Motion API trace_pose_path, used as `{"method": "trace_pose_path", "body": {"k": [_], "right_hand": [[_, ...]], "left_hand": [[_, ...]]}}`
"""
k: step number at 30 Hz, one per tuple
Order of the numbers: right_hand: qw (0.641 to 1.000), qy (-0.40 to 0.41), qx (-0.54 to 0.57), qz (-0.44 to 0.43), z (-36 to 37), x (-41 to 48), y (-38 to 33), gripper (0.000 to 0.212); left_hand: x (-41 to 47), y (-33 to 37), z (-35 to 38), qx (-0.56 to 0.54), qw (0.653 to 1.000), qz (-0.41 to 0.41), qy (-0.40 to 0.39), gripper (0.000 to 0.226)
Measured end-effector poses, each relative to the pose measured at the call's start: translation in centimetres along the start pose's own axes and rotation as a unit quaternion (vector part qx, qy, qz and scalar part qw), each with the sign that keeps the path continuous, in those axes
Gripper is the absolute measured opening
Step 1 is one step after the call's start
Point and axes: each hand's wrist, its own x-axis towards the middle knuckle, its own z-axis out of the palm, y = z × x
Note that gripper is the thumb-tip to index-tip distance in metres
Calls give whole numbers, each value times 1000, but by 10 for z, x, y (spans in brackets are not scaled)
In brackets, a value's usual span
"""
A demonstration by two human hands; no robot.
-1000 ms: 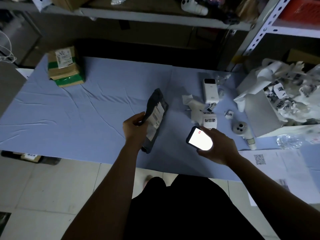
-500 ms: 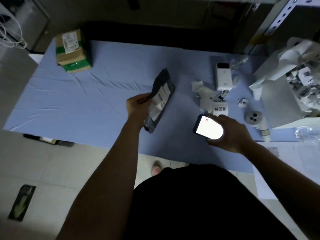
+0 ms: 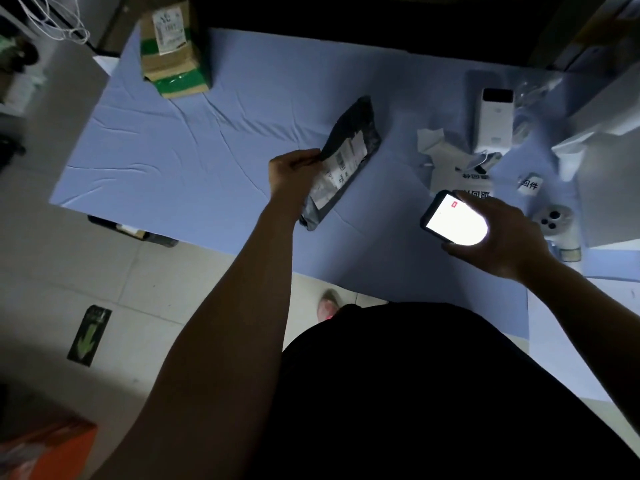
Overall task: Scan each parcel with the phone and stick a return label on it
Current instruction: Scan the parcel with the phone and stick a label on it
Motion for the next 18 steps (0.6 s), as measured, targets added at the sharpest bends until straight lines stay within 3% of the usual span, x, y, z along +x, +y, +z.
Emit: {"method": "trace_pose_path", "body": {"k": [10, 13, 16, 18], "right_hand": [[1000, -19, 16, 10, 7, 11, 6, 96], [998, -28, 14, 55, 21, 7, 21, 96], [995, -29, -1, 95, 39, -3, 42, 95], [993, -30, -1, 116, 49, -8, 54, 93]], "left_hand": [[4, 2, 0, -3, 1000, 5, 20, 23], [6, -8, -2, 31, 999, -13, -2, 40], [3, -21, 6, 160, 984, -21, -79, 76], [-2, -27, 22, 350, 933, 43, -72, 87]]}}
